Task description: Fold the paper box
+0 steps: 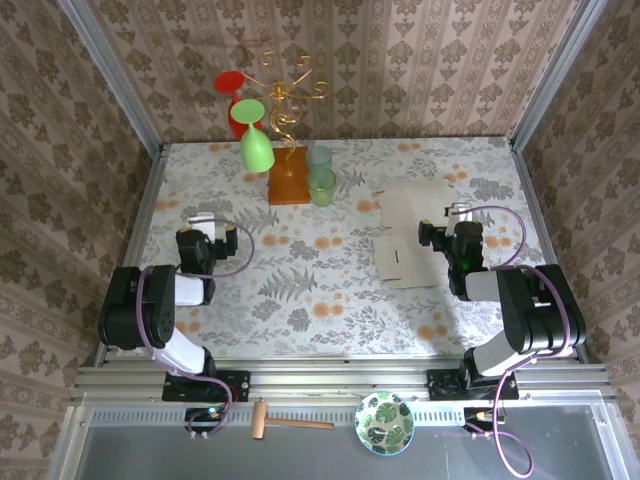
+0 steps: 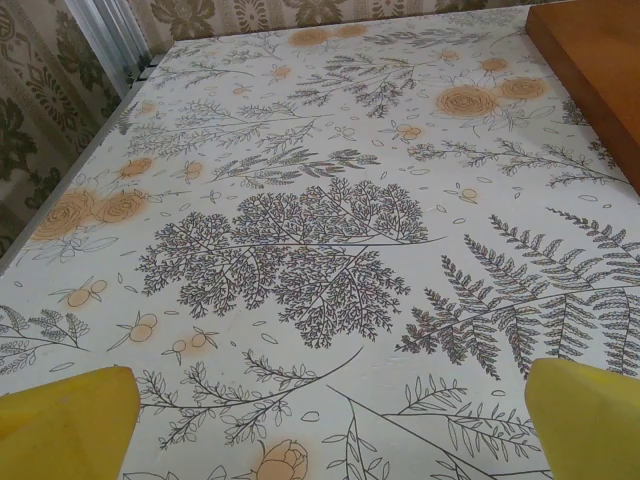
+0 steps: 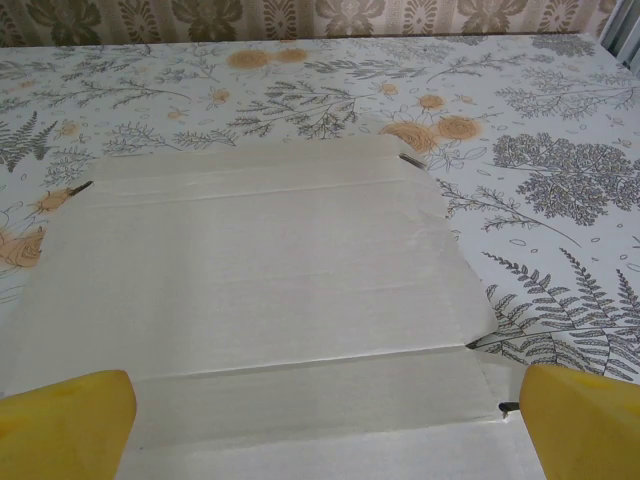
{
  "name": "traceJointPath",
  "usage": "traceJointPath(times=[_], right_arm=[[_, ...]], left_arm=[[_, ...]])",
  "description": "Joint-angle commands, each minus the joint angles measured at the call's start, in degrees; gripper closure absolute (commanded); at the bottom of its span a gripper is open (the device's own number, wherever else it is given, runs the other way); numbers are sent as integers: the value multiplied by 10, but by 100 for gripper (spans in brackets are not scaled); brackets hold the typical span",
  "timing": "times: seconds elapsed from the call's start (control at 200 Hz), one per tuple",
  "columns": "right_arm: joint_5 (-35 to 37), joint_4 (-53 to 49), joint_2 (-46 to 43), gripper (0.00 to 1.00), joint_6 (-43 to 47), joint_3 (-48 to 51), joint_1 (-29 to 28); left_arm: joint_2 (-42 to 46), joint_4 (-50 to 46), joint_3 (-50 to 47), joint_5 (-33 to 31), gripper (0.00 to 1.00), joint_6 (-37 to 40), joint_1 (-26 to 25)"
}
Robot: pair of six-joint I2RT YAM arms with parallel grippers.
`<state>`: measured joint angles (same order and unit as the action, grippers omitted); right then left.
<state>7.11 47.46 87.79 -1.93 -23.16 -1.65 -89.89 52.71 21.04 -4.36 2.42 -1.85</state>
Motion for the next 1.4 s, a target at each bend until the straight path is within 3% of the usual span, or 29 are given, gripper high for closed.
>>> traceJointPath(times=[0.0,0.75,0.84,0.89,1.0,1.06,1.125,1.175,1.215,1.235,1.255,1.28,1.355,1.395], right_arm=[[16,21,-2,0,-8,1,-2],[16,26,-2,0,-8,6,-2],[23,43,-19,0,-2,21,-9],[70,39,-46,0,1,29,-23],[160,-74,-158,0,5,6,-54],[208,-214,-224,0,-22,-55,-64],[223,-426,-266,0,-126,-169,-56],[167,-581,-271,0,-230,-253,-36],[166,-681,-267,0,-329,-301,-32],[161,-707,-265,0,-360,-311,-31],[131,-712,-263,0,-369,-316,-26],[85,-707,-260,1,-355,-318,-17],[43,-751,-240,28,-371,-341,-14],[37,-807,-223,42,-405,-357,-14]], left_arm=[[8,1,12,-3,0,7,1],[8,11,7,-15,0,6,0],[9,67,-23,-7,0,13,-4],[16,117,-50,-48,0,23,-22],[56,191,-97,-170,0,81,-97],[100,184,-99,-232,0,133,-148],[162,152,-78,-279,0,157,-193],[212,79,-32,-357,0,91,-217],[257,-96,29,-448,0,-71,-237],[293,-256,65,-453,0,-164,-239],[317,-374,99,-411,0,-229,-238],[333,-449,126,-343,0,-285,-214],[304,-499,157,-111,0,-467,-128],[273,-525,184,-27,0,-528,-113]])
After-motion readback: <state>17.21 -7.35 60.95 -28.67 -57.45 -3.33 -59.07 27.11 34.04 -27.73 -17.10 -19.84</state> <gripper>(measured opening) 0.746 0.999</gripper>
